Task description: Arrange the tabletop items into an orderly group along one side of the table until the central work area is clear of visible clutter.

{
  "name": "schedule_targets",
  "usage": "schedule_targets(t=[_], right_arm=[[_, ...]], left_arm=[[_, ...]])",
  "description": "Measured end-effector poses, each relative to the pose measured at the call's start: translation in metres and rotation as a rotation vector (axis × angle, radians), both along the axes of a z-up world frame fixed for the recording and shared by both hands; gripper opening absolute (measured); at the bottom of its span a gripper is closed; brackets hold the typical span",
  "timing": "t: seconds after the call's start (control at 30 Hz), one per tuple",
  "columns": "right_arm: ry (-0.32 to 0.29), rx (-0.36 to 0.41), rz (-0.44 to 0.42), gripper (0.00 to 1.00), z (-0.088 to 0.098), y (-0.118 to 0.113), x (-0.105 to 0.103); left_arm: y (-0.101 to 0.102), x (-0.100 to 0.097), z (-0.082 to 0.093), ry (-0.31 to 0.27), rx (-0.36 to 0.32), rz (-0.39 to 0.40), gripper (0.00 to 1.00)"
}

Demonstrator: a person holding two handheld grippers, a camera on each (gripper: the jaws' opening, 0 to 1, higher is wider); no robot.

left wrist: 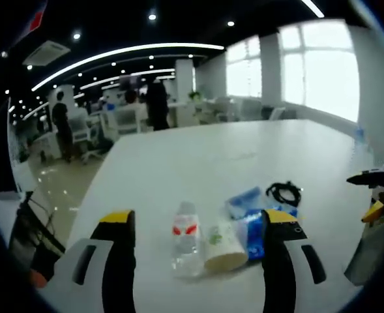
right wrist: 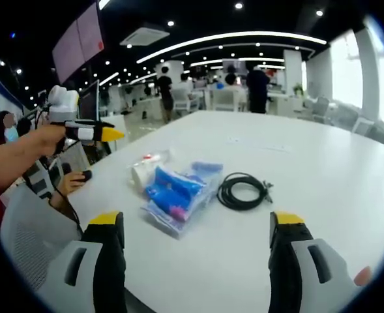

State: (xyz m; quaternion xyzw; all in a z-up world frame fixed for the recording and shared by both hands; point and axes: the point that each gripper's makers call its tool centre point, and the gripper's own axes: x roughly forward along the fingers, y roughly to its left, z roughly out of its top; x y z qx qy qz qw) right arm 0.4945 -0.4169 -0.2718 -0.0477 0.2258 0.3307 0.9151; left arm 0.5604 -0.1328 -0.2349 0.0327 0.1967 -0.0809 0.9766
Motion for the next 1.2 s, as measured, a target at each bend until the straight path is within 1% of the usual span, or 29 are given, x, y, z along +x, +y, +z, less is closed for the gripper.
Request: schedule_targets(t=[0.13,0.37,0.57,0.67,0.83,1.2], right_arm=[[0.005,-0.004,-0.001,0.91,-0.001,0.000,-0.001],[0.009,-0.006,0.001,0.91,-0.002,0.000,-0.001],[0.014,-0.003,0.001,0.91,-0.002,0.000,-0.001],[0.013,-0.003,-0.001,0.91,-0.002,-0.001,-0.001],[0.018,-0.001,-0.003,0.91,-0.003,-0.001,-0.001],[0.031,-0.002,-0.004,0.90,-0.007,0.000,0.000]], left_arm=[[-0.001,0.011,-0.004,0.011,-0.007,0.002,0.75],[-0.003,0.030,-0.011,0.024,0.019,-0.003,0.72],[0.002,0.047,-0.018,0.038,0.041,0.009,0.72],[0.006,0.056,-0.026,0.057,0.047,0.021,0.71],[0.008,0.063,-0.041,0.095,0.045,0.029,0.70],[0.015,0.081,-0.066,0.146,0.055,0.040,0.69]])
